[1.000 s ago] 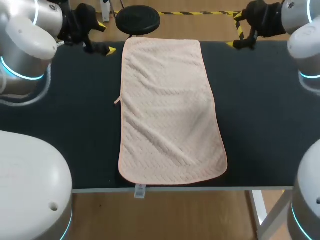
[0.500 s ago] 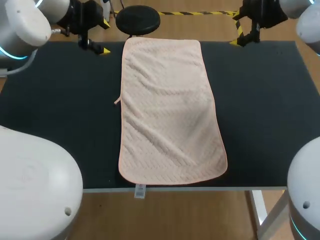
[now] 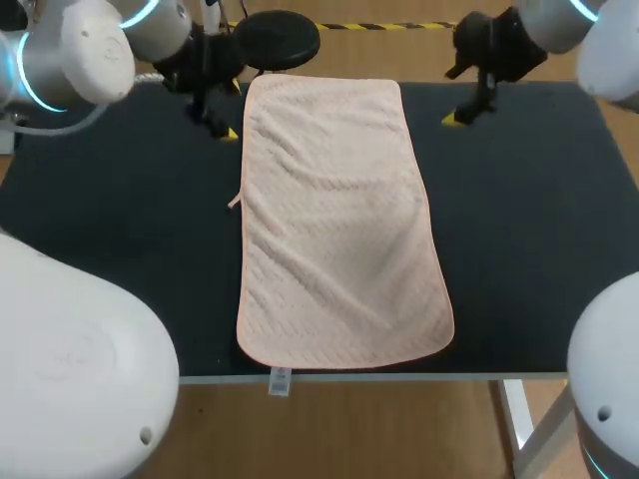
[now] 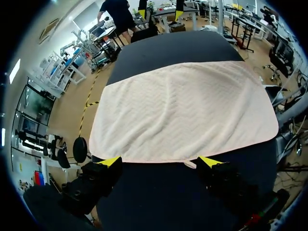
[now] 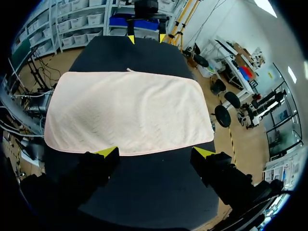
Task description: Fold the towel
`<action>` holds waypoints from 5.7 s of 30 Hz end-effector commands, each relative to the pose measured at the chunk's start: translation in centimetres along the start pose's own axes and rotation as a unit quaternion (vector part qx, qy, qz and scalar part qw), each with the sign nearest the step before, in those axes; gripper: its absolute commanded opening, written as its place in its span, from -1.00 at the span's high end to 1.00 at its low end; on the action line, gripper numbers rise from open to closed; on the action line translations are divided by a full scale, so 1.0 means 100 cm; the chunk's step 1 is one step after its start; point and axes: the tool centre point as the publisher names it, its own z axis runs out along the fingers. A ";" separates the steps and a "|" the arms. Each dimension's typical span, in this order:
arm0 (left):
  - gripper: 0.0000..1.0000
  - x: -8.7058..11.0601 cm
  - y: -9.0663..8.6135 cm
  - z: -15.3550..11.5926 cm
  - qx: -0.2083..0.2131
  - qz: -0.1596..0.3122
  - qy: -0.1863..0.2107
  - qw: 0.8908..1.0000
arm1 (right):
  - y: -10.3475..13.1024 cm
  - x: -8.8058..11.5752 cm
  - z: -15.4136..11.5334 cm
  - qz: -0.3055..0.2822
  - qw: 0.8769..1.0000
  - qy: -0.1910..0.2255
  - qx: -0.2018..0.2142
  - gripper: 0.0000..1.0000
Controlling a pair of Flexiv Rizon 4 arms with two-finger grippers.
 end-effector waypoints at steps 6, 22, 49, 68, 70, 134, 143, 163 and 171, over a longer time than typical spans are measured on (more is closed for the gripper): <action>-1.00 0.010 0.013 0.042 -0.061 -0.015 0.037 0.997 | -0.006 0.026 0.051 -0.032 0.997 0.043 0.058 -1.00; -1.00 0.029 0.017 0.094 -0.065 -0.016 0.097 0.993 | -0.028 0.044 0.104 -0.032 0.990 0.106 0.086 -1.00; -1.00 0.051 0.026 0.143 -0.130 -0.048 0.127 0.982 | -0.041 0.045 0.157 -0.032 0.986 0.118 0.117 -1.00; -1.00 0.054 0.031 0.154 -0.137 -0.048 0.142 0.979 | -0.054 0.051 0.169 -0.022 0.985 0.118 0.127 -1.00; -1.00 0.054 0.031 0.154 -0.137 -0.047 0.142 0.979 | -0.055 0.052 0.170 -0.016 0.984 0.122 0.128 -1.00; 1.00 0.049 0.027 0.143 -0.107 -0.024 0.136 0.985 | -0.065 0.058 0.161 -0.009 0.987 0.109 0.120 1.00; 1.00 0.029 0.012 0.087 -0.087 0.004 0.071 0.994 | -0.045 0.043 0.114 -0.041 0.991 0.059 0.114 1.00; 1.00 -0.064 -0.034 -0.074 -0.074 0.090 -0.133 0.984 | 0.038 -0.055 -0.046 -0.115 0.988 -0.083 0.058 1.00; 1.00 -0.113 -0.058 -0.116 -0.084 0.130 -0.203 0.967 | 0.070 -0.104 -0.102 -0.142 0.976 -0.160 0.049 1.00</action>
